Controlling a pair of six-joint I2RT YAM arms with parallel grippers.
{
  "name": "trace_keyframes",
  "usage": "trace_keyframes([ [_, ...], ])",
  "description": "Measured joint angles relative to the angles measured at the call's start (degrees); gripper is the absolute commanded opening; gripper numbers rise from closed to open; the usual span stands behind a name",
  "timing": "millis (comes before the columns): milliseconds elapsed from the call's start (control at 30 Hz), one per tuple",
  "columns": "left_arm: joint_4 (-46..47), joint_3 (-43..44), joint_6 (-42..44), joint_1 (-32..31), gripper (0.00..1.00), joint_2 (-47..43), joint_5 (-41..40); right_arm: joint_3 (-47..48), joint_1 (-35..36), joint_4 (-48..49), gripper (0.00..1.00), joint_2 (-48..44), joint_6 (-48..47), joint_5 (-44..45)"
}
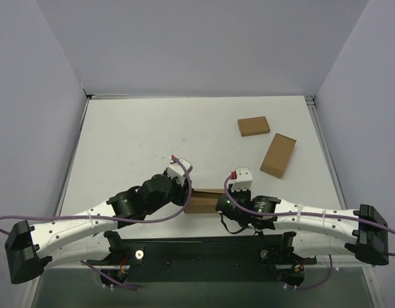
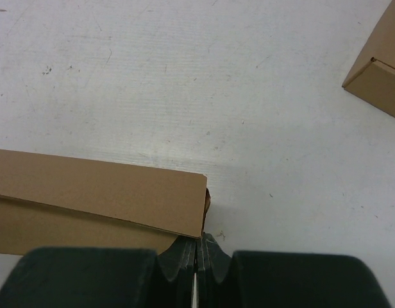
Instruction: Fold the paper box
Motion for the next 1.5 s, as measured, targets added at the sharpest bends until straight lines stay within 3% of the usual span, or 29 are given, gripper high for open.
trace_keyframes([
  [333,-6.2,4.6,1.2,4.5,0.66,0.3,4.7,0.1,0.2,0.1,0.00,0.2,0.2,0.0],
  [667,-9.6,1.9,-0.8,4.5,0.68,-0.4,7.4,0.3,0.2,0.0,0.00,0.6,0.2,0.0],
  [733,-9.9,1.5,-1.0,4.5,0.64,-0.4,7.4,0.3,0.2,0.0,0.00,0.6,0.2,0.0],
  [833,-10.1,1.5,-1.4,4.5,0.50,0.7,7.1,0.4,0.2,0.0,0.00,0.6,0.2,0.0],
  [1000,-11.0,1.5,-2.0,4.5,0.44,3.5,5.9,0.4,0.2,0.0,0.00,0.6,0.2,0.0],
  [1100,-11.3,1.5,-2.2,4.5,0.30,4.3,5.3,0.4,0.2,0.0,0.00,0.6,0.2,0.0],
  [1167,-11.3,1.5,-2.3,4.5,0.10,4.7,5.1,0.4,0.2,0.0,0.00,0.6,0.2,0.0],
  [1233,-11.3,1.5,-2.3,4.5,0.00,5.1,4.9,0.4,0.2,0.1,0.00,0.7,0.2,0.0],
  [1500,-13.6,3.7,-5.9,4.8,0.00,6.4,4.6,1.3,0.2,-0.5,0.00,2.1,0.3,0.5],
])
